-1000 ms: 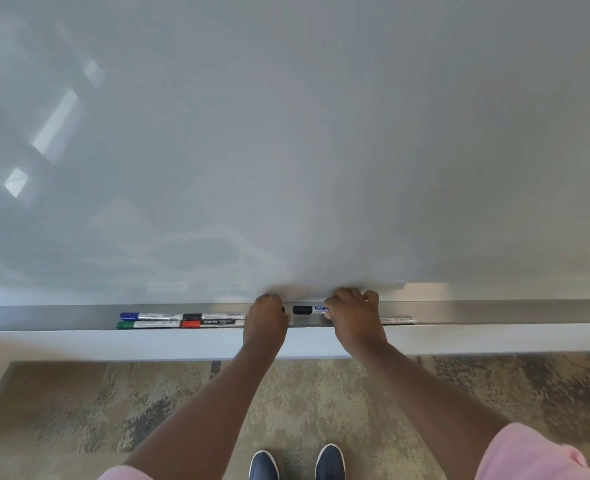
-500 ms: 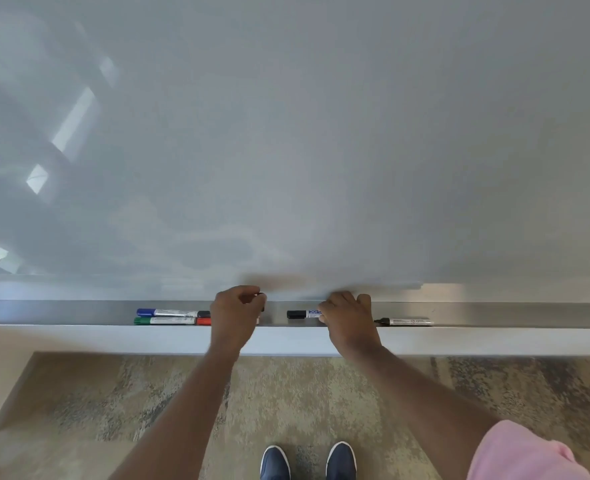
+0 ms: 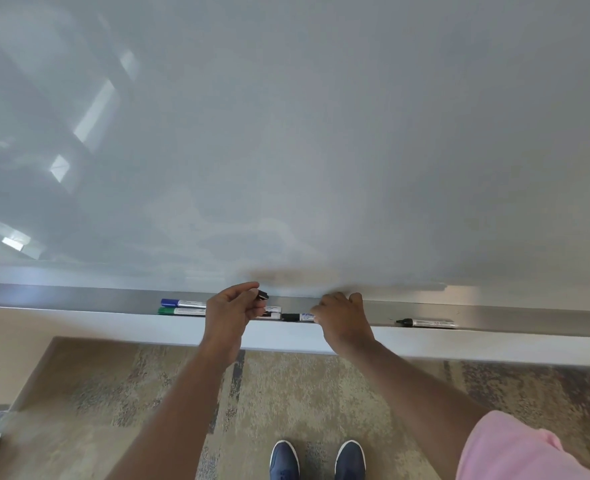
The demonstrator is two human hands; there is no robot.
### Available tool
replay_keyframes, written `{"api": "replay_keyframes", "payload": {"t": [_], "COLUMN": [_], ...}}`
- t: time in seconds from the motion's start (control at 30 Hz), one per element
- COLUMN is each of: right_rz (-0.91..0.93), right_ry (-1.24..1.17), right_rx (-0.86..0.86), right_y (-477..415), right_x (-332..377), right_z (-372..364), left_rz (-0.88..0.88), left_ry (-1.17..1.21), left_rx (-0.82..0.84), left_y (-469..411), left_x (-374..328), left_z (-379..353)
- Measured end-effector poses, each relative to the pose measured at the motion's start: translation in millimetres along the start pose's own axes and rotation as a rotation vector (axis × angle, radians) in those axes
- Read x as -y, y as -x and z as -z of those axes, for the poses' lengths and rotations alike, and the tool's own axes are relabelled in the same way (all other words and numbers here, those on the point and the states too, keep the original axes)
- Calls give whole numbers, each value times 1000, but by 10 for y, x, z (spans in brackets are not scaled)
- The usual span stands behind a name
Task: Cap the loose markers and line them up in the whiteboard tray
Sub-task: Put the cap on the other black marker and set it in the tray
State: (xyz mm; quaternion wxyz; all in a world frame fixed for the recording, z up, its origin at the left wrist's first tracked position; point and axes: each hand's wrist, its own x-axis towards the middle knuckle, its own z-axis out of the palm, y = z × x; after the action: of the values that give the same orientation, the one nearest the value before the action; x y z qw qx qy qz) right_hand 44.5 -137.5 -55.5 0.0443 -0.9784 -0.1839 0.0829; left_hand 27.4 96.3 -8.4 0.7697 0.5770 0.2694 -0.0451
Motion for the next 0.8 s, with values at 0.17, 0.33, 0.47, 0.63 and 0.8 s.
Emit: {"api": "replay_keyframes", "payload": {"t": [0.17,0.33,0.47,0.63,0.8], "right_rz": [-13,-54,-131,-218,-263], "right_ry": [-2,-93,-94,-58,-26], "right_rx": [-16,-108,-170,-66,106], "right_y": [42,204,444,720,877], "right_x": [-57,-471,-952,-1495,-1752], "right_z": [50,139,211,235,221], "left_rz": [26,45,52,65,68], "left_ry": [44,58,76,89,103], "left_rx": [66,108,128,152,181], "left_y": [6,-2,1,25,79], "left_x": [55,139,204,247,274], "left_z": [-74,-202,-304,-435,-535]}}
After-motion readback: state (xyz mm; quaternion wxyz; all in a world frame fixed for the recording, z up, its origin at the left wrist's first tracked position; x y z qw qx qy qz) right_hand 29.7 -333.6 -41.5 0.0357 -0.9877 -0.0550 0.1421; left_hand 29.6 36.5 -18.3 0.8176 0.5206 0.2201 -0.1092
